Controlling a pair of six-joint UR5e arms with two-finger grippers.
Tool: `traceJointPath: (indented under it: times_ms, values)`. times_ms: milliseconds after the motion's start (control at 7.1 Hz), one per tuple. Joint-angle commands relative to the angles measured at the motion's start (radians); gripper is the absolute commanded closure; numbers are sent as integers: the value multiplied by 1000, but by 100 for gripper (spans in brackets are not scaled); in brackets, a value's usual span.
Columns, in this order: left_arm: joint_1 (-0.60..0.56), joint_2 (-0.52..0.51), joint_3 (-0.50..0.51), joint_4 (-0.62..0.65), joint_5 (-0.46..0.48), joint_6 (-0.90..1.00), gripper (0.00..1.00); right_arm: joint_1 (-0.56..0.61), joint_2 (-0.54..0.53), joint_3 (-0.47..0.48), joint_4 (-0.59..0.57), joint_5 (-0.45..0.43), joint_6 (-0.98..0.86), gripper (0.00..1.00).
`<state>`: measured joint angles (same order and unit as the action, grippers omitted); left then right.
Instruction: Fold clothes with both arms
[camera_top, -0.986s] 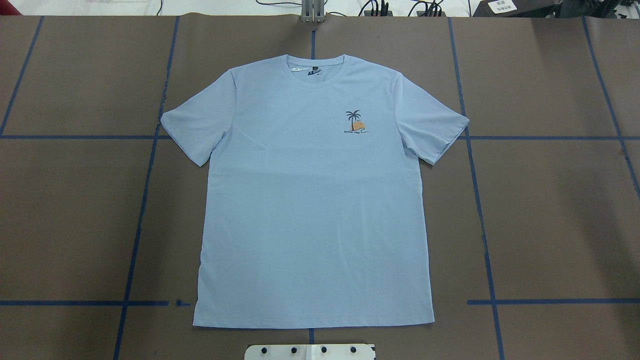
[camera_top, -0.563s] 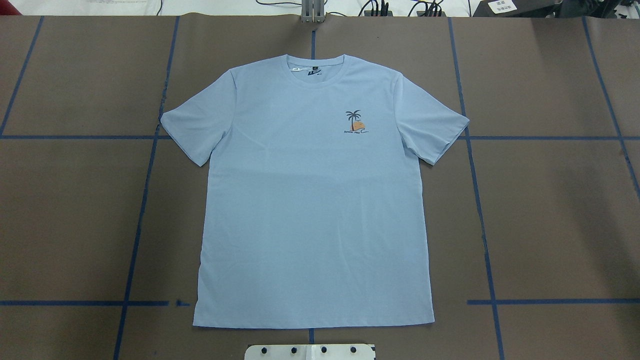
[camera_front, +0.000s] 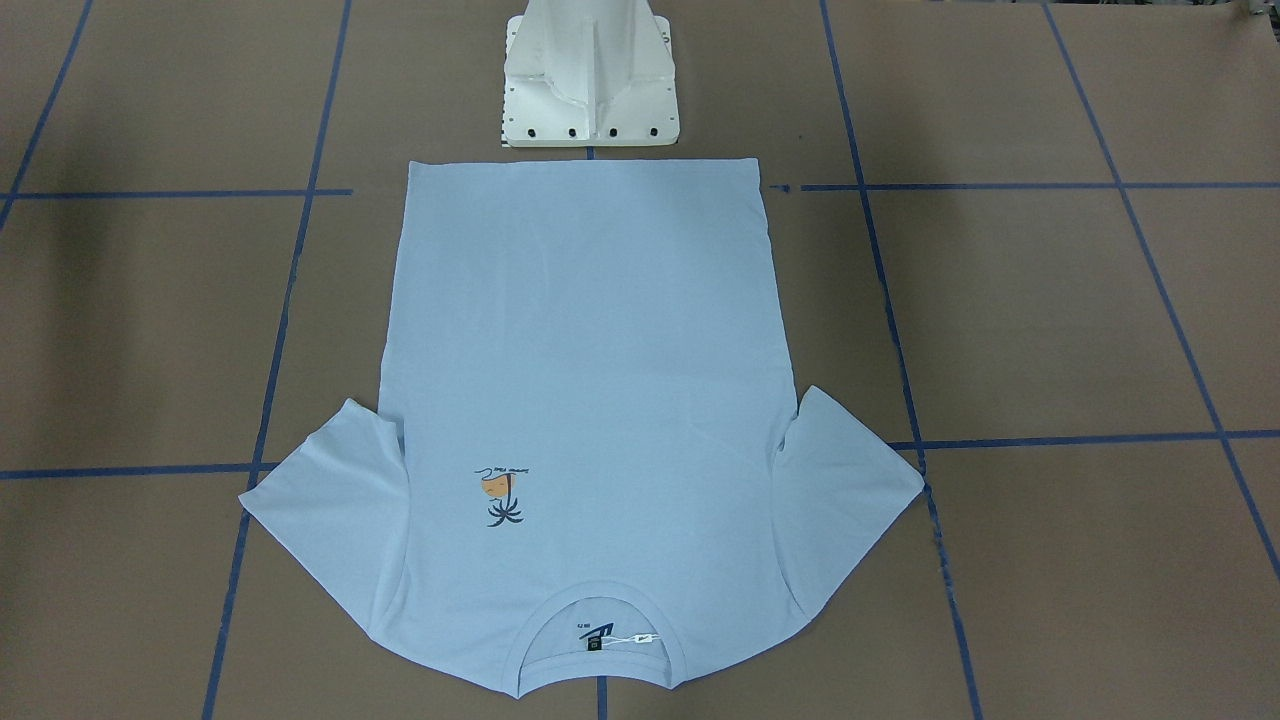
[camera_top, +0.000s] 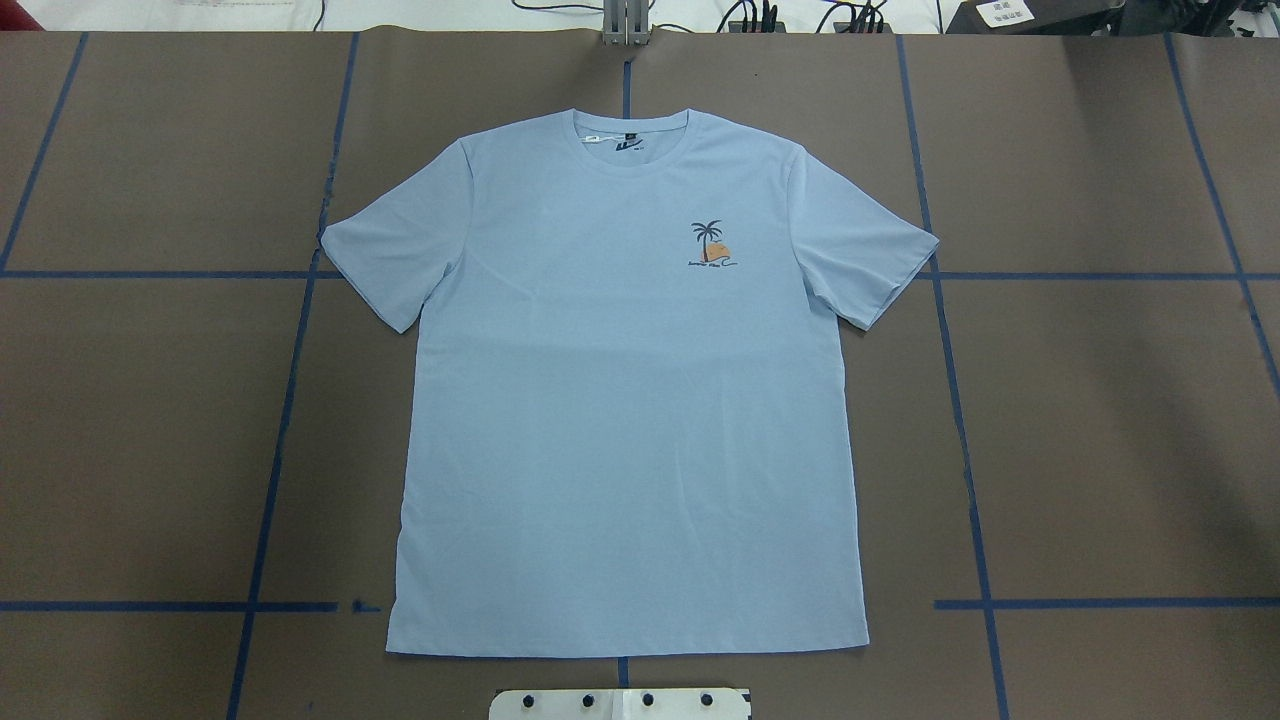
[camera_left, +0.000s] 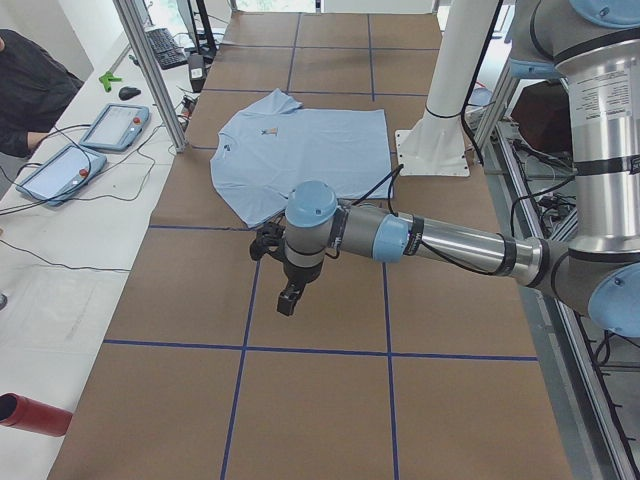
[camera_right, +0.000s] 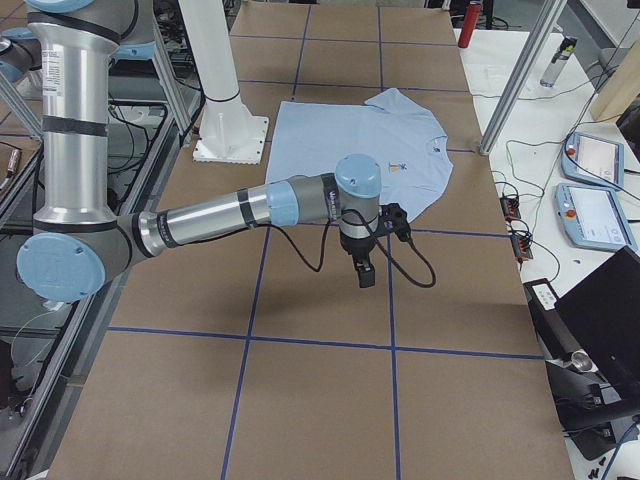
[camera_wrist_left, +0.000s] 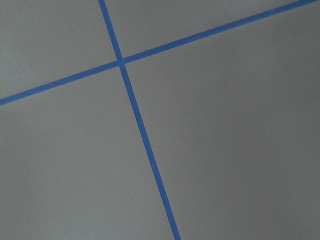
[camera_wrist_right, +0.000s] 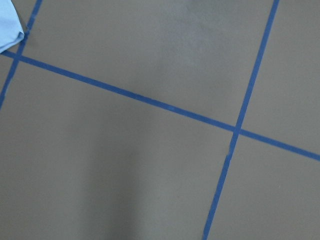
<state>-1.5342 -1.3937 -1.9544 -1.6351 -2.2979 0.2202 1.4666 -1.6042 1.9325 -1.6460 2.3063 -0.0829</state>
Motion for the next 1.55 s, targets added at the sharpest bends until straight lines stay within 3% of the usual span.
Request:
traceJointPath:
  times_ms: [0,141,423,704,845,1127,1409]
  values:
    - [2,-27,30,-186,25,-8,0,-3,67,-16,68,4,2,0]
    - [-6,-53,66,-304,25,-10,0,-3,67,-59,119,30,2,0]
    - [-6,-56,66,-388,25,-12,0,-35,76,-118,284,77,70,0]
    - [-6,-54,63,-390,20,-18,0,-151,104,-144,471,59,402,0]
    - [-6,-51,58,-391,18,-16,0,-216,142,-195,595,12,578,0]
    - [-6,-50,58,-391,18,-16,0,-392,234,-312,771,-213,824,0]
    - [-6,-48,55,-391,18,-16,0,-507,302,-430,868,-365,944,13]
